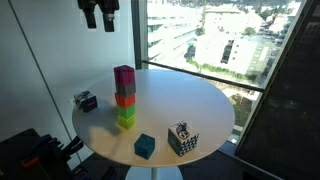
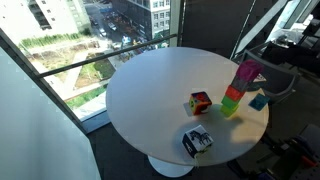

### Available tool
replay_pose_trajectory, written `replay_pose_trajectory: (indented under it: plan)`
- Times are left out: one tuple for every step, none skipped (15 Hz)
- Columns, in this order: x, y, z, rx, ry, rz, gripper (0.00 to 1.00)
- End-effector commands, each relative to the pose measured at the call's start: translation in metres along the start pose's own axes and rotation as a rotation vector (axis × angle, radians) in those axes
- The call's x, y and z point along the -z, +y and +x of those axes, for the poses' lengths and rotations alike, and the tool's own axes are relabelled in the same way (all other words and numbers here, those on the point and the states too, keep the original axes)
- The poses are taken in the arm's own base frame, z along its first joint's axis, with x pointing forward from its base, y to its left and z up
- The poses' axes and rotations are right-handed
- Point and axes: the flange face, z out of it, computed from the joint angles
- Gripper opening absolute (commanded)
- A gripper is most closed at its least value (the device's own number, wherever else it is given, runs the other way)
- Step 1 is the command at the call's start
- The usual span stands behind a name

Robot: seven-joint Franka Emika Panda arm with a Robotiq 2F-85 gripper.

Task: Put the purple toy block on top of the stacked toy blocks

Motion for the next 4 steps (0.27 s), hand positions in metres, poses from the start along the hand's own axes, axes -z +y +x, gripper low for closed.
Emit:
replay_pose_trajectory:
  plan:
    - [-0.0003,0.0,0.0002,0.0,-0.003,0.0,1.0]
    - [-0.0012,-0.0001,0.0004,0.0,-0.005,0.0,1.0]
    - [-0.0017,-0.0002,0.0006,0.0,-0.007,0.0,1.0]
    - [-0.0019,-0.0003,0.0007,0.001,-0.007,0.0,1.0]
